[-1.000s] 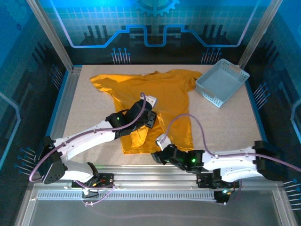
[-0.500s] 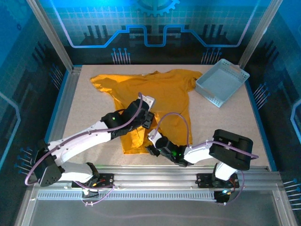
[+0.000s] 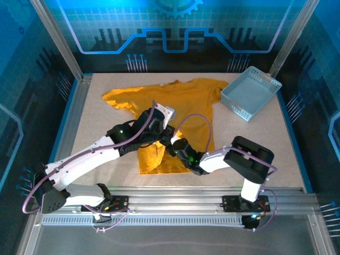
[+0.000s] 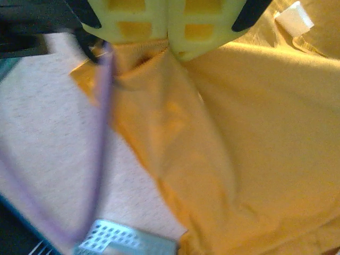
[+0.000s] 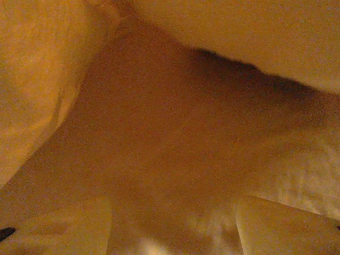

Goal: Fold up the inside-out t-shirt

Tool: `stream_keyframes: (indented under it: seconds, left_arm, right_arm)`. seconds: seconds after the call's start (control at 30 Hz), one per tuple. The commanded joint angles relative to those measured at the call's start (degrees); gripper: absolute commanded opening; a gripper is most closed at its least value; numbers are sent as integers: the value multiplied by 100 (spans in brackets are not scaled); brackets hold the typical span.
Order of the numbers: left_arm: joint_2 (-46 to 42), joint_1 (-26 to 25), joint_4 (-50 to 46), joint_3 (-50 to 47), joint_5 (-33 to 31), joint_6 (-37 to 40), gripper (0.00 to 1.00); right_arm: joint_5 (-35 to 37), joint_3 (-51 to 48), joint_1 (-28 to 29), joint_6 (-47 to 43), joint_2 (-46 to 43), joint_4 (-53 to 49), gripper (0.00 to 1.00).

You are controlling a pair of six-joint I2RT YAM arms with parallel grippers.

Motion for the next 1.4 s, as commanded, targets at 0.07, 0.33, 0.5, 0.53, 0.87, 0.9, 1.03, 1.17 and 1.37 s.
stream_keyframes:
  seconds: [0.07, 0.33, 0.5, 0.53, 0.87, 0.9, 1.03, 1.17, 1.37]
  left_arm:
    - [261, 4, -479, 976, 650, -525, 0]
    - [213, -128, -545, 1298, 826, -738, 0]
    - [128, -418, -466, 1685, 543, -788, 0]
    - [119, -452, -437, 1759, 494, -787, 0]
    - [97, -640, -166, 2413, 282, -767, 0]
    - [88, -640, -131, 2418, 275, -786, 0]
    - [27, -640, 48, 2435, 250, -809, 0]
    - [57, -640, 167, 2584, 268, -805, 0]
    - [218, -640, 142, 2901, 342, -771, 0]
  right_arm:
    - [993, 697, -301, 364, 567, 343, 66]
    - [738, 1950, -796, 1529, 755, -1486, 70]
    - [392, 2985, -1114, 2317, 1167, -3199, 74]
    - [364, 3184, -1156, 2462, 1244, -3502, 74]
    - [-366, 5664, -1524, 3265, 2339, -6699, 75]
    - [-425, 6047, -1529, 3311, 2546, -7236, 76]
    - [-585, 7536, -1499, 3776, 3521, -9289, 80]
    - [-949, 8131, -1490, 4176, 4031, -10150, 93]
    - [-1266, 8683, -1450, 4261, 4546, -10656, 90]
